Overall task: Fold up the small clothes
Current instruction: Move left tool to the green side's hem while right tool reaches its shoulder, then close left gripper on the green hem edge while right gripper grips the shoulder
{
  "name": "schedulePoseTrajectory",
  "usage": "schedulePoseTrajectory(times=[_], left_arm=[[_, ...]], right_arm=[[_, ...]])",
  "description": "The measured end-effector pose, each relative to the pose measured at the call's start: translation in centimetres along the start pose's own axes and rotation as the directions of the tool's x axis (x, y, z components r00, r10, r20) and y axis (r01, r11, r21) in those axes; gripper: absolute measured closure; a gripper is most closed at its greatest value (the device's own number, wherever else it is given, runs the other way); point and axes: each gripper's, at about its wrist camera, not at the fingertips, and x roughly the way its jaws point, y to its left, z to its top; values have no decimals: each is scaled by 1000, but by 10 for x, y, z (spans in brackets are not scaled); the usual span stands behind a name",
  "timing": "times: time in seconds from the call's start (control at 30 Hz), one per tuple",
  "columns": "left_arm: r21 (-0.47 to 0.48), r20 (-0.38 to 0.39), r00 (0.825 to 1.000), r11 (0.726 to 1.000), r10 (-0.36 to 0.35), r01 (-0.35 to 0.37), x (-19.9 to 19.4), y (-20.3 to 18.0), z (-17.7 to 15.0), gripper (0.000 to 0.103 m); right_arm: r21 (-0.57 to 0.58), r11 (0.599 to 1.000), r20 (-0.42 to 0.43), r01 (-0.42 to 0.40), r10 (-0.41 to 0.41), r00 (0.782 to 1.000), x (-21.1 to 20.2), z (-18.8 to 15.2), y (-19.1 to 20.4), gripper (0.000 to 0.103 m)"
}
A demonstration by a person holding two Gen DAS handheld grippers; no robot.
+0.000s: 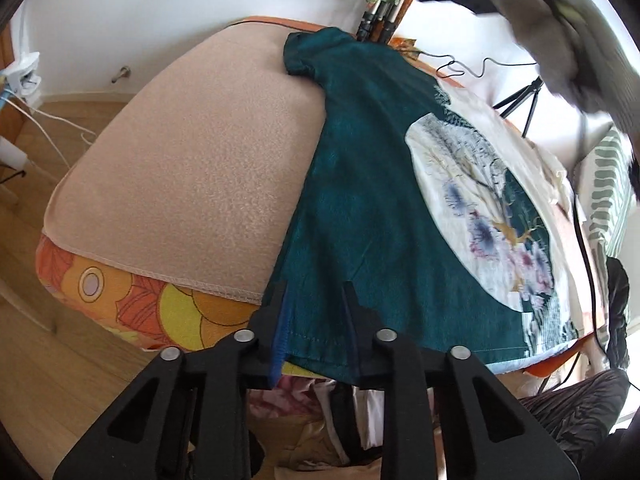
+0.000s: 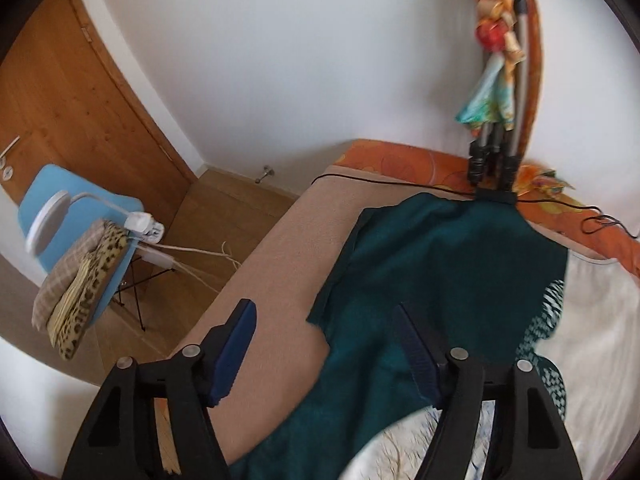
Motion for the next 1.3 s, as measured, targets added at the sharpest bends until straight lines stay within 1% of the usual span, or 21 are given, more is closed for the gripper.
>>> schedulePoseTrajectory(times=[0.07, 0.17, 0.27, 0.37, 0.47, 0.57, 0.6, 0.7, 0.77, 0.83, 0.93, 0.97, 1.0, 1.03, 1.07, 1.1, 1.2, 1.23, 1.3], left_arm=[[-16, -16, 1000, 1000, -3, 2, 6, 4, 1, 88], [-38, -9, 1000, 999, -24, 24, 6, 9, 3, 89], [-58, -7, 999, 997, -41, 41, 8, 12, 4, 91], [-67, -7, 998, 996, -56, 56, 9, 13, 5, 93], [-84, -23, 994, 991, -103, 100, 13, 12, 5, 96], [-79, -23, 993, 990, -117, 115, 14, 10, 7, 98], [-82, -23, 992, 989, -123, 120, 15, 9, 8, 98], [-115, -28, 984, 978, -178, 174, 17, 9, 9, 99], [-102, -25, 983, 979, -181, 177, 17, 5, 11, 99], [-65, -13, 987, 985, -161, 160, 13, -2, 12, 99], [1, 26, 994, 995, -102, 102, 2, -7, 11, 99], [24, 45, 996, 997, -73, 72, -2, -9, 10, 97], [48, 62, 998, 999, -25, 22, -5, -11, 8, 93], [66, 63, 998, 998, 18, -23, -6, -12, 7, 74], [79, 57, 998, 996, 28, -32, -4, -12, 6, 58], [85, 52, 998, 996, 33, -38, -3, -11, 5, 56], [128, 39, 991, 983, 131, -135, 5, -13, 3, 56], [143, 35, 988, 978, 147, -151, 8, -14, 3, 57], [169, 13, 989, 974, 148, -148, 15, -17, 2, 58]], right_arm=[[23, 1000, -31, 1, -1, 1000, 24, 15, 1, 33], [54, 998, -73, 10, -6, 997, 64, 33, -2, 36], [87, 996, -110, 19, -9, 994, 101, 45, -7, 42], [106, 994, -142, 30, -15, 990, 133, 54, -12, 45], [101, 994, -166, 49, -32, 986, 161, 59, -12, 48], [68, 995, -195, 76, -62, 979, 184, 63, -8, 52], [54, 995, -201, 86, -74, 977, 191, 65, -7, 52], [29, 994, -220, 102, -93, 971, 205, 71, -6, 52], [13, 993, -231, 118, -112, 967, 213, 76, -5, 52], [-3, 991, -237, 134, -131, 963, 219, 80, -5, 51], [-30, 991, -239, 132, -136, 961, 222, 84, -4, 46], [-39, 990, -239, 134, -139, 961, 224, 83, -4, 44], [-46, 990, -239, 135, -142, 960, 224, 84, -3, 42], [-54, 989, -240, 140, -148, 959, 225, 85, -1, 41], [-64, 988, -241, 144, -155, 958, 228, 86, 0, 39], [-74, 986, -242, 147, -160, 957, 229, 86, 1, 37], [-111, 980, -244, 167, -189, 951, 233, 87, 9, 35], [-121, 978, -246, 171, -197, 949, 234, 88, 11, 34], [-140, 974, -248, 180, -210, 946, 237, 88, 13, 34]])
